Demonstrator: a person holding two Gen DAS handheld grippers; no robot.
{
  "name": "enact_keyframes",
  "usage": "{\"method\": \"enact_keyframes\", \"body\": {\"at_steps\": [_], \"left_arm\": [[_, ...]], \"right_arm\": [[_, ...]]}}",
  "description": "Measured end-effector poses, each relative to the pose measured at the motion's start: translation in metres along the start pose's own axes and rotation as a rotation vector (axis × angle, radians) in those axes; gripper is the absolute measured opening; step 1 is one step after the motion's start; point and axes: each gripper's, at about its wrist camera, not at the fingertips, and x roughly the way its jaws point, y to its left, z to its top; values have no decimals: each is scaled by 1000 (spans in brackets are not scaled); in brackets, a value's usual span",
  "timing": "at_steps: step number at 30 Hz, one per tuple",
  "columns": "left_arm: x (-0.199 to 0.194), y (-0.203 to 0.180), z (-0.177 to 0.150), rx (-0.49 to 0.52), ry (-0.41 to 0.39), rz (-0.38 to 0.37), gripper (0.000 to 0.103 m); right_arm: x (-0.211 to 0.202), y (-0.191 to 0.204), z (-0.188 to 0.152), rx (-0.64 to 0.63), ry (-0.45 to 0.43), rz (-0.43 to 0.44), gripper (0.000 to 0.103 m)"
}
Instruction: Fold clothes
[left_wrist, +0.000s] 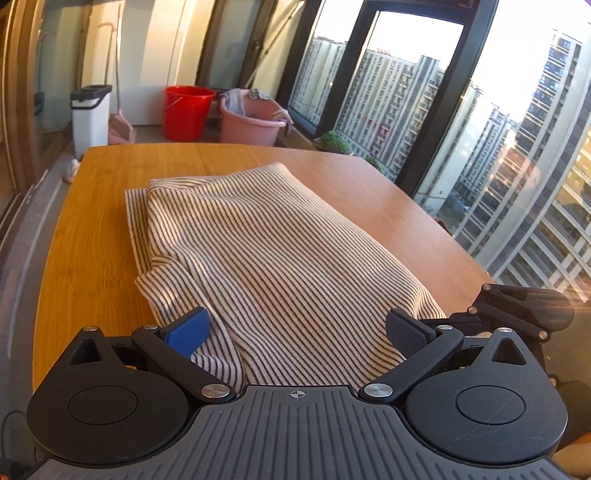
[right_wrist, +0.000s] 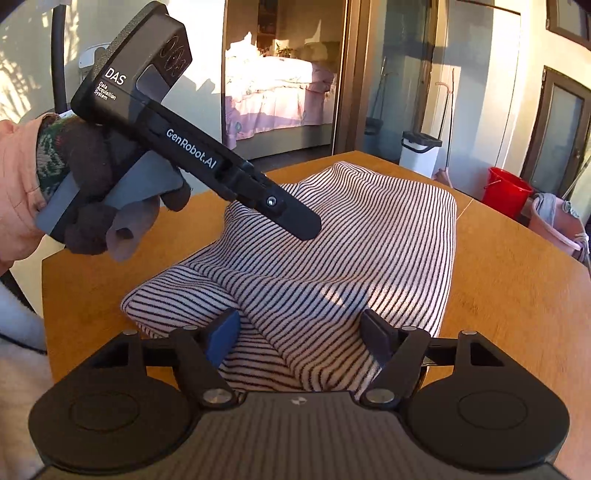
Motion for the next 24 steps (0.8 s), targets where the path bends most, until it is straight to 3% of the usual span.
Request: {"method": "enact_keyframes", "body": {"at_steps": [5, 8, 14, 18, 22, 24], "left_arm": [[-2, 5, 0, -27, -16, 77, 103], [-9, 5, -4, -52, -33, 70, 103], [-11, 0, -15, -133, -60, 12, 103], [-5, -9, -17, -99, -64, 21, 103], [-3, -3, -17, -133, -77, 50, 103], [-4, 3, -18, -162, -89, 91, 103]], "right_arm": [[21, -3, 7, 6, -3, -19, 87], [22, -8, 8, 19, 1, -29, 94], [7, -23, -5, 85, 11, -75, 94], [-17, -32, -20, 163, 26, -39, 94], [-44, -37, -10, 147, -12, -57, 81], [-54, -41, 1, 145, -65, -92, 62]]}}
